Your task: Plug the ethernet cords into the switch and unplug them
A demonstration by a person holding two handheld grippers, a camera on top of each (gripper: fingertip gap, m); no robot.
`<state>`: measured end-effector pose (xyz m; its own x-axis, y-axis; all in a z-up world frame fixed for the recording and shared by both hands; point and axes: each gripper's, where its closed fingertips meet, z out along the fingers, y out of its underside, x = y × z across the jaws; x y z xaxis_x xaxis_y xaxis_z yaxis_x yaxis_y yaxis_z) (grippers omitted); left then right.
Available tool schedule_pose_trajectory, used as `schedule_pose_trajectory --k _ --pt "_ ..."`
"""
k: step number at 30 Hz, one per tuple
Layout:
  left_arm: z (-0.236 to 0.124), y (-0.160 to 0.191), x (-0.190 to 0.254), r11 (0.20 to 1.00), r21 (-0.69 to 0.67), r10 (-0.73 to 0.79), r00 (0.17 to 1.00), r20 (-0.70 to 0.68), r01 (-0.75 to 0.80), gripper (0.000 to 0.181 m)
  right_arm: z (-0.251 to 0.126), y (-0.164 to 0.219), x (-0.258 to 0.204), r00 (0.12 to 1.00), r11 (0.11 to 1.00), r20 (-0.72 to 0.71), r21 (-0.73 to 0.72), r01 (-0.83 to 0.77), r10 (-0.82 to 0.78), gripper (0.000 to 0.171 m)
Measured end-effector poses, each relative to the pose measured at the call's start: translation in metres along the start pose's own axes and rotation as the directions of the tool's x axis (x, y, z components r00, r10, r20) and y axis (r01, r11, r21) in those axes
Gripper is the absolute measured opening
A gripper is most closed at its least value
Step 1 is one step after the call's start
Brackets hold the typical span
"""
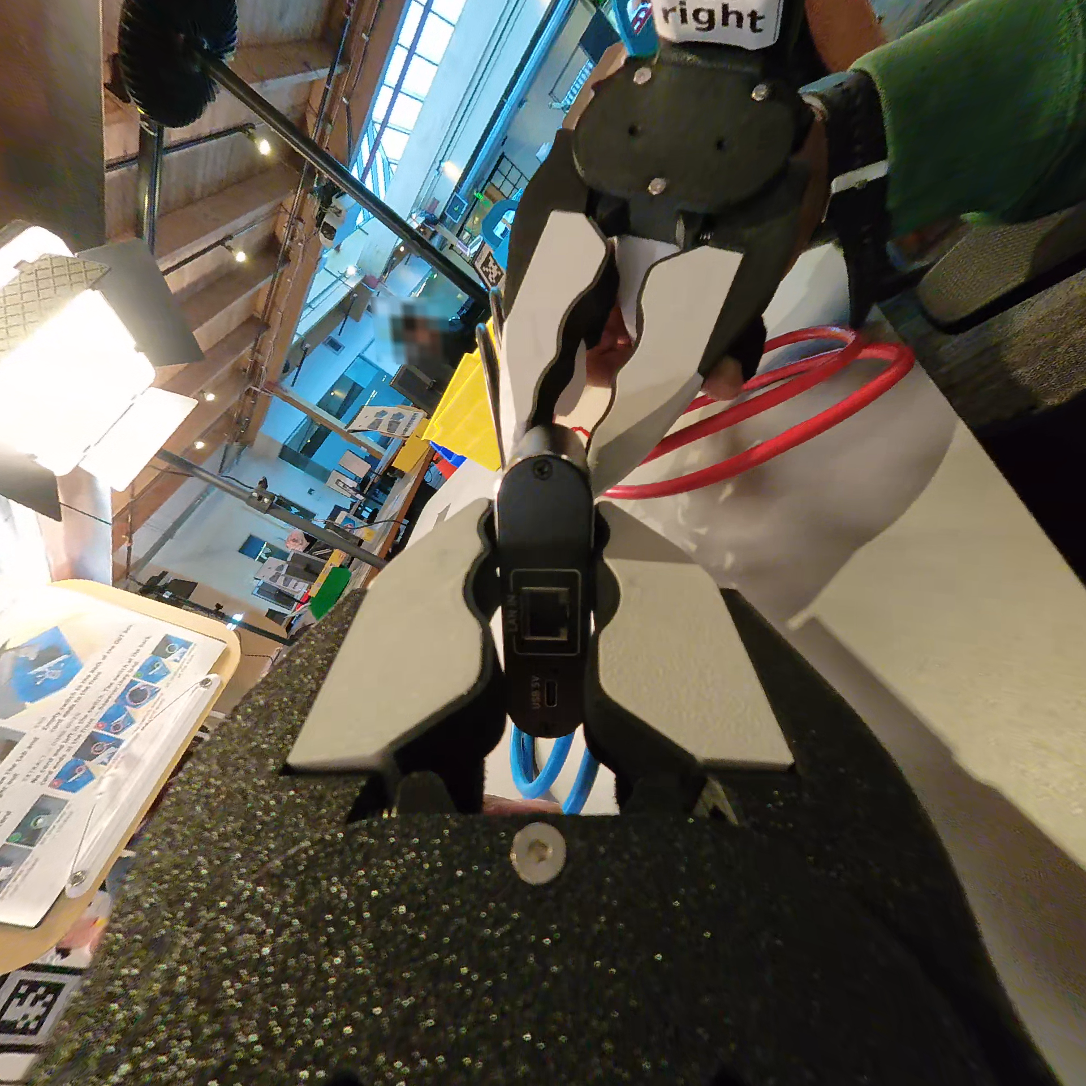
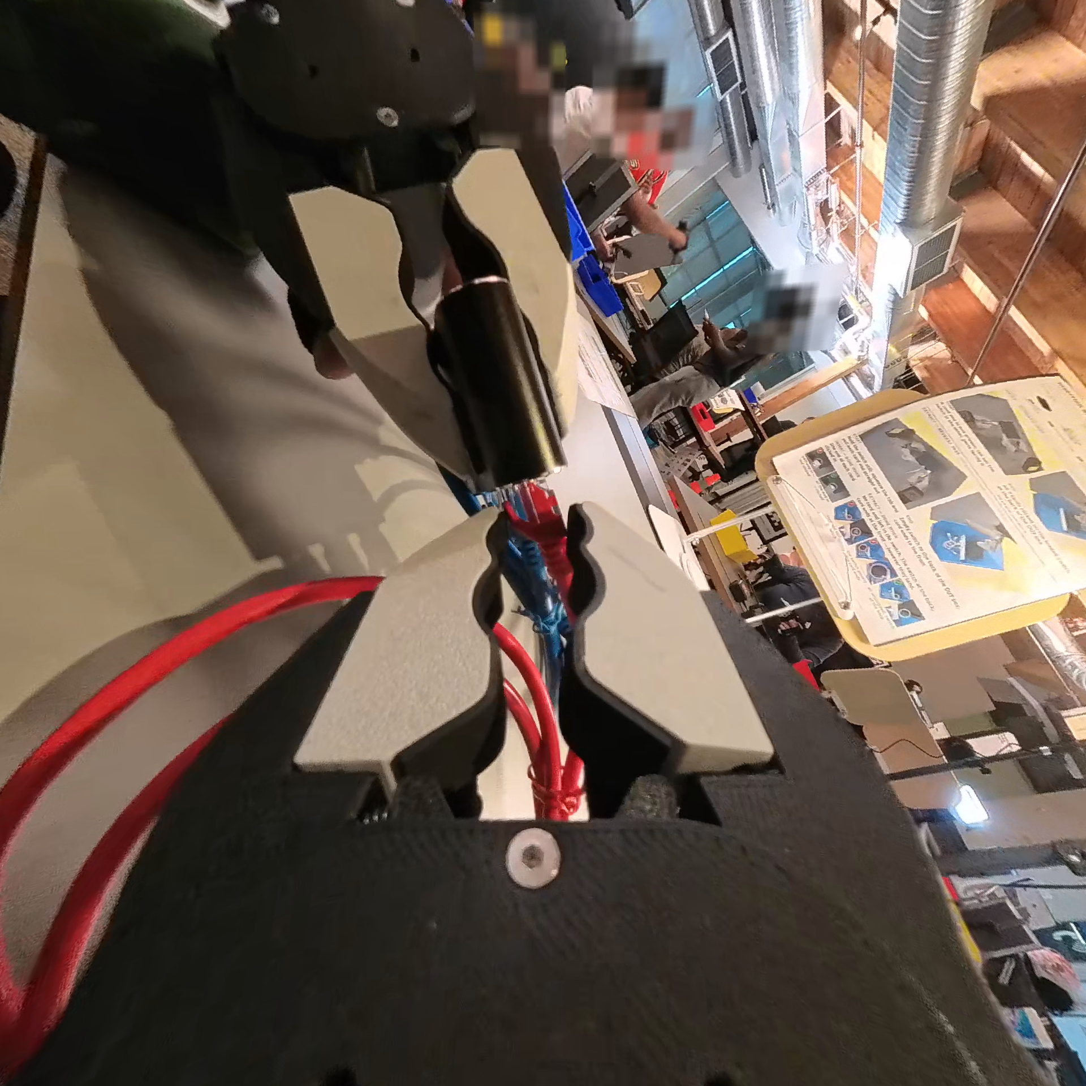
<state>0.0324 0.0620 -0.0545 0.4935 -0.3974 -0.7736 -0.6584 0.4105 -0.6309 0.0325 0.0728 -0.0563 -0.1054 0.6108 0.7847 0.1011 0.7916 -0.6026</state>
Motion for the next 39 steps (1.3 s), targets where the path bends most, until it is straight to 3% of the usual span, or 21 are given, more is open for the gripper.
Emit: schedule_pose_trajectory --k 15,39 --pt "0.002 0.016 0.0 0.993 -0.077 0.085 0.996 0.019 -0.084 0.028 0.007 0.013 0.0 0.998 0.988 -0.023 -0.146 0.059 -0.064 0.018" --pt "-0.003 0.004 0.003 0.998 0.03 -0.059 0.997 -0.048 0.06 0.028 -0.002 -0.002 -0.003 0.999 0.999 0.019 0.017 -0.043 0.042 0.019"
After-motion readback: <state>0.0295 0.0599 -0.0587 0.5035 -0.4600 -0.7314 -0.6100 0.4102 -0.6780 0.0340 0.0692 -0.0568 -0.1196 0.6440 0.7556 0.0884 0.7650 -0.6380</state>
